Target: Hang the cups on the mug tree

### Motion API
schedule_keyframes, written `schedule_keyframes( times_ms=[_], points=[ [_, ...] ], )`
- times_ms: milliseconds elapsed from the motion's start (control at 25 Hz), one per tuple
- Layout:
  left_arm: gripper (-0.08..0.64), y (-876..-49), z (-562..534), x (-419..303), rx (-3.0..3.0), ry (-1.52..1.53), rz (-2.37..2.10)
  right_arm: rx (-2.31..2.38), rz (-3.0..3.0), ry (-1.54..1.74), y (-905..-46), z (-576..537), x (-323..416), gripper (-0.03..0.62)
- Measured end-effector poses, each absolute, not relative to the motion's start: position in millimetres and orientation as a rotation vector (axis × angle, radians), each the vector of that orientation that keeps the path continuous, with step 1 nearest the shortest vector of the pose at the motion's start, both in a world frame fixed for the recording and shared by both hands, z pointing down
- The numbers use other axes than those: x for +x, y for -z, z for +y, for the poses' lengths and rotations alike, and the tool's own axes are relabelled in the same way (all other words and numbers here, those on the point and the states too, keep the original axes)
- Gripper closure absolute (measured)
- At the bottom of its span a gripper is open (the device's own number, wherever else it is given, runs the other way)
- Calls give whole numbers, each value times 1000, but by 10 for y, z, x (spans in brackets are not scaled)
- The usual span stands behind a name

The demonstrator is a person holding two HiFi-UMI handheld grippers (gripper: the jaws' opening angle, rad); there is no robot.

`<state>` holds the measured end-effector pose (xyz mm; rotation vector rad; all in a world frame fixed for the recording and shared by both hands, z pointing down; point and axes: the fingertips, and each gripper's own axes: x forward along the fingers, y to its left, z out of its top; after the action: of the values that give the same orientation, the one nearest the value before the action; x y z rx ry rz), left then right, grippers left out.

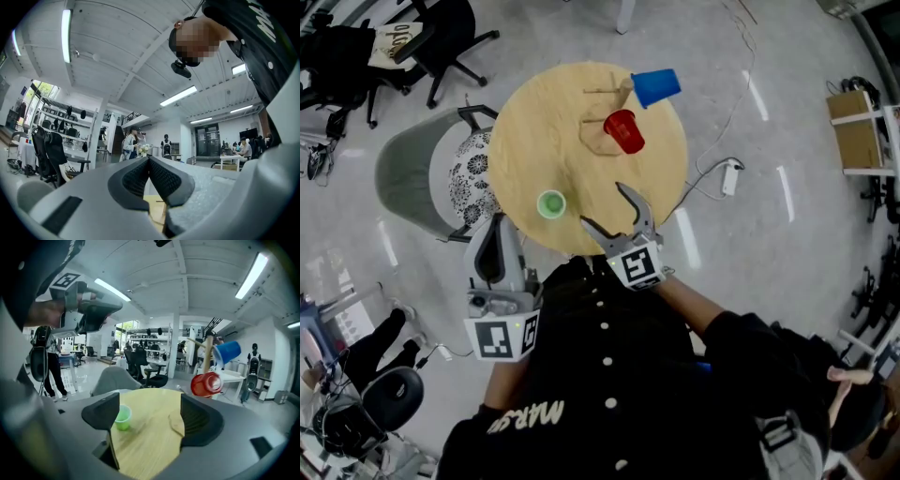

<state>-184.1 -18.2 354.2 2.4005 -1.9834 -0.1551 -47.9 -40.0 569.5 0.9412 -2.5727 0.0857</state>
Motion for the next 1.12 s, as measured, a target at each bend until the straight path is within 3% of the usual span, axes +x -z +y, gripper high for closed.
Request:
schedule_keyframes(
  times_ms=[280,640,1040,1080,1120],
  points=[
    [565,-3890,-80,-2125,2322,79,-2023,575,-2566,-112,-6644,-153,-1165,149],
    [565,-4441,66,-2388,2168,35,-2075,463,-2495,-114,-7640,-197,-1646,147],
    [565,-4733,219,-2568,2052,1,-2112,437,-2482,-116,-7932,-307,-2004,149],
    [565,-4742,227,-2577,2047,-1,-2114,440,-2474,-108,-7944,-320,-2021,166],
    [565,-4743,232,-2587,2041,0,-2117,444,-2467,-100,-7952,-332,-2030,272]
  ],
)
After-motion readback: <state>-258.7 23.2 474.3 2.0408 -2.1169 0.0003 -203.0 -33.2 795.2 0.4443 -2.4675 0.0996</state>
